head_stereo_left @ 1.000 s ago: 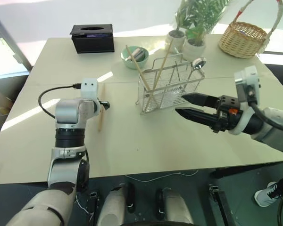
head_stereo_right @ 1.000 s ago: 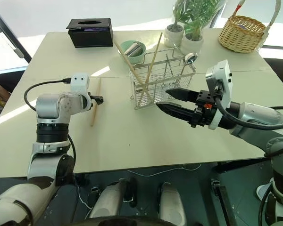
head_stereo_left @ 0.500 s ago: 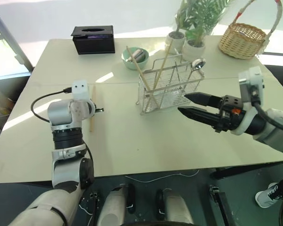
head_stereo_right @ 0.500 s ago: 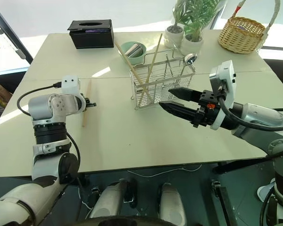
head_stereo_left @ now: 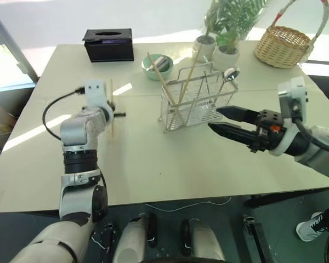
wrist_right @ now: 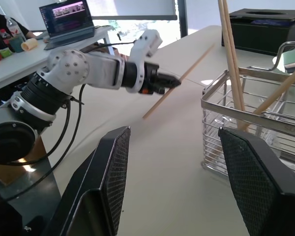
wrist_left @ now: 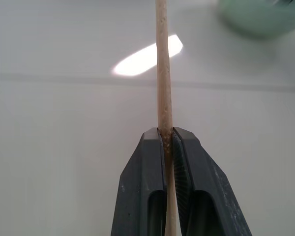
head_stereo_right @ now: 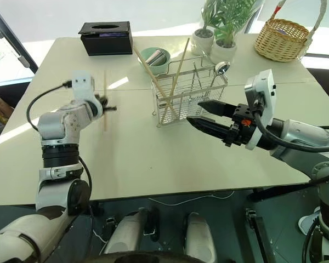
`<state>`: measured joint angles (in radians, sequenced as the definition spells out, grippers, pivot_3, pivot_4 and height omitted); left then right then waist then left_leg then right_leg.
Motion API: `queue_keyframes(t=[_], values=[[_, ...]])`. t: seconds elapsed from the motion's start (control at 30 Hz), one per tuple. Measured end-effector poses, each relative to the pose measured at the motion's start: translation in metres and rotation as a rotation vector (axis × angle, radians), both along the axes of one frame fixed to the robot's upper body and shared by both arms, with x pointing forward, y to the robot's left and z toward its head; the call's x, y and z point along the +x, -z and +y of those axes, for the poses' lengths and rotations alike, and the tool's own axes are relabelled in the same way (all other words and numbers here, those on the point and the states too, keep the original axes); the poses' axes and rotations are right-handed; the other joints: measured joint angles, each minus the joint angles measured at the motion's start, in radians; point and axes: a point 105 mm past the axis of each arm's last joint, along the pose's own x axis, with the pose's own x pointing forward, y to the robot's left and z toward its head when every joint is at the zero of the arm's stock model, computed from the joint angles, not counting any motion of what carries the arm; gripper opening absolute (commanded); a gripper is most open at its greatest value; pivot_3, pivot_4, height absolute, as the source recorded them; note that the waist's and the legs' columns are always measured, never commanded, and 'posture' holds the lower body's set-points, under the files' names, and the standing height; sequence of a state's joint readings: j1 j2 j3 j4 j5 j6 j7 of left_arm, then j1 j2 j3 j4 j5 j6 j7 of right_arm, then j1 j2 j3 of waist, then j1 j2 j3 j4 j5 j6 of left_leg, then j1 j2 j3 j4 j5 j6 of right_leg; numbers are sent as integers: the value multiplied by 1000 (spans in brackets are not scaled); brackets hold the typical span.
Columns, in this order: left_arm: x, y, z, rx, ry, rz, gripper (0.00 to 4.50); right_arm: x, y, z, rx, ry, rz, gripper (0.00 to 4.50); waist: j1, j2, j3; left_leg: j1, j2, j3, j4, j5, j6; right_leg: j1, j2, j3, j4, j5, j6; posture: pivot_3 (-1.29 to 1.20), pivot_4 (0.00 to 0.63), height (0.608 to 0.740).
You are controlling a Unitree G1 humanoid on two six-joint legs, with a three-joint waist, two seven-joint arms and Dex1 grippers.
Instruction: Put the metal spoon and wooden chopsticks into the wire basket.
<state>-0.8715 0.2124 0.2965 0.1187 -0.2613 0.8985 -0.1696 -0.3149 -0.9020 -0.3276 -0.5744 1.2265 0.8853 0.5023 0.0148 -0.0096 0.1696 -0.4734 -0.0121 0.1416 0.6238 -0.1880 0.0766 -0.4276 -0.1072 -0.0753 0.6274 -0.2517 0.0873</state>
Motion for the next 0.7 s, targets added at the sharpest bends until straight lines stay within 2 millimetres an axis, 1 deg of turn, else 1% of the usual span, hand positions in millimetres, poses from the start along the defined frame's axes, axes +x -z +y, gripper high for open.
queue_keyframes(t=[0.07, 0.13, 0.17, 0.3, 0.43, 0.5, 0.53, 0.63, 0.7], values=[[-6, -42, -20, -56, 141, -165, 53, 2, 0, -2, 2, 12, -2, 2962, -2, 0, 0, -2, 0, 0, 1, 0, 0, -1, 0, -1, 0, 1, 2, 0, 150, 740], [-16, -68, -36, -107, 279, -280, 53, 3, -1, -3, 7, 21, -15, 2962, -2, 0, 0, -1, 0, 0, 1, 0, 0, 0, 0, -3, 0, 1, 3, 0, 150, 740], [-21, -76, -43, -130, 349, -324, 53, 4, -2, -3, 11, 26, -22, 2962, -3, 0, 0, -1, 0, 0, 2, 0, 0, 0, 0, -4, 0, 2, 3, 0, 150, 740], [-41, -95, -63, -259, 584, -431, 53, 6, -2, -4, 28, 41, -33, 2962, -3, 0, 0, -1, 3, 0, 7, 0, 0, 1, 0, -7, 3, 1, 3, 0, 150, 740], [-60, -126, -76, -359, 733, -576, 53, 7, -2, -4, 47, 57, -45, 2962, -1, 0, 0, -1, 3, 0, 10, 0, 1, 4, -1, -8, 2, 1, 2, 0, 150, 740], [-63, -134, -82, -397, 751, -641, 53, 8, -2, -5, 51, 64, -49, 2962, 0, 0, 0, -1, 2, 0, 11, 0, 2, 5, -2, -9, 1, 2, 3, 0, 150, 740], [-62, -134, -85, -418, 747, -665, 53, 8, -2, -6, 52, 70, -51, 2962, 1, 0, 0, -1, 2, 0, 12, -1, 2, 6, -2, -9, 1, 2, 4, 0, 150, 740], [-54, -127, -96, -449, 725, -685, 53, 8, -2, -7, 52, 86, -61, 2962, 0, 0, 0, -2, 2, 0, 14, -1, 4, 6, -2, -10, 1, 3, 5, 0, 150, 740], [-49, -119, -107, -429, 711, -698, 53, 7, -2, -8, 51, 92, -71, 2962, 0, 0, 0, -2, 2, 0, 15, -2, 5, 6, -2, -10, 1, 3, 5, 0, 150, 740]])
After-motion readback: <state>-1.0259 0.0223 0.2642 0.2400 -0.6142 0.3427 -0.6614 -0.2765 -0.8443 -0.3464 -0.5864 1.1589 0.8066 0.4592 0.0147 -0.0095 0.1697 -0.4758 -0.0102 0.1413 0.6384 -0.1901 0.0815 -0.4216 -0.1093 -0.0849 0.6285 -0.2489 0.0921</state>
